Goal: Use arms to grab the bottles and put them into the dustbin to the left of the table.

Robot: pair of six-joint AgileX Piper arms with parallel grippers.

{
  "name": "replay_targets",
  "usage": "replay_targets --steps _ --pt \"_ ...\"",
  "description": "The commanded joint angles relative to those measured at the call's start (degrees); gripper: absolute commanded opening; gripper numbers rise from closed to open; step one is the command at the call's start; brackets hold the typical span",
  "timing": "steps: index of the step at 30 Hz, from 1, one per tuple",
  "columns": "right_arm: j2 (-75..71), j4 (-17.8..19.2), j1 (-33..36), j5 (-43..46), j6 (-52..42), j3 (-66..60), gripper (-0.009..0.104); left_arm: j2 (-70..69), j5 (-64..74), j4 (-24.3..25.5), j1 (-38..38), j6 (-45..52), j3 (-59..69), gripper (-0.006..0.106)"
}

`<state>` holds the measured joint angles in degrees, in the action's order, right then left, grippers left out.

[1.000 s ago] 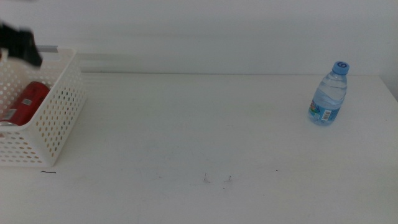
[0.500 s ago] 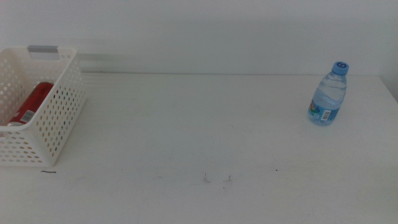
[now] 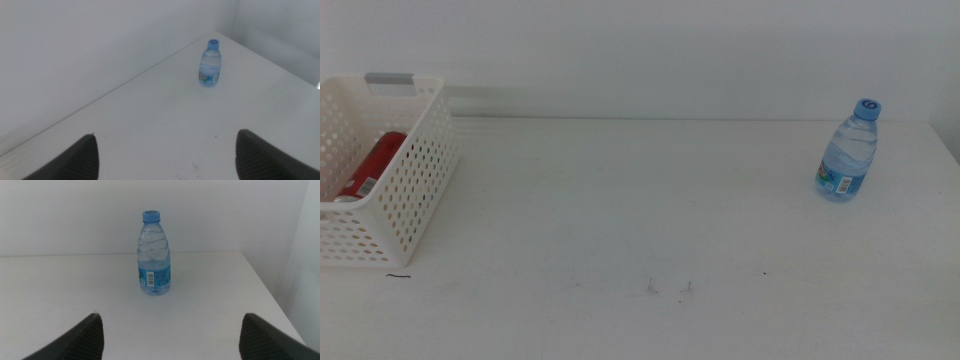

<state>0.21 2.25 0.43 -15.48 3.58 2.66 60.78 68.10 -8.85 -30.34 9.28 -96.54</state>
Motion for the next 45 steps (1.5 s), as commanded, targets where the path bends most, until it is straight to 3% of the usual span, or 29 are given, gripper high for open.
replay_targets --steps 1,10,14,16,26,28,30,36,38,45 --pt "-0.2 0.5 -0.5 0.5 -0.3 -0.2 0.093 -0.7 0.0 0.5 -0.5 -0.6 -0.2 0.094" --pt "-0.2 0.5 -0.5 0.5 -0.3 -0.2 0.093 -1.1 -0.3 0.8 -0.5 -0.5 -0.2 0.094" --pt "-0.2 -5.0 -0.4 0.5 -0.3 0.0 0.093 -1.1 -0.3 0.9 -0.5 -0.5 -0.2 0.094" --pt "0.1 -5.2 -0.4 -0.7 -0.3 1.2 0.093 -1.1 -0.3 0.9 -0.5 -0.5 -0.2 0.094" --pt "21.8 -4.7 -0.4 -0.4 -0.6 14.3 0.093 -1.1 -0.3 1.6 -0.5 -0.5 -0.2 0.094" --pt "26.2 -1.2 -0.4 6.8 -1.7 14.6 0.093 -1.1 -0.3 1.6 -0.5 -0.5 -0.2 0.094" --pt "31.0 0.0 -0.4 17.1 -6.4 12.5 0.093 -1.1 -0.3 1.6 -0.5 -0.5 -0.2 0.094" --pt "48.6 -6.4 -0.4 46.0 -6.8 3.6 0.093 -1.1 -0.3 1.6 -0.5 -0.5 -0.2 0.094" --pt "56.2 -6.3 -0.4 52.3 -9.1 3.6 0.093 -1.1 -0.3 1.6 -0.5 -0.5 -0.2 0.094" --pt "78.8 -3.6 -0.4 72.1 -3.1 7.8 0.093 -1.1 -0.3 1.6 -0.5 -0.5 -0.2 0.094"
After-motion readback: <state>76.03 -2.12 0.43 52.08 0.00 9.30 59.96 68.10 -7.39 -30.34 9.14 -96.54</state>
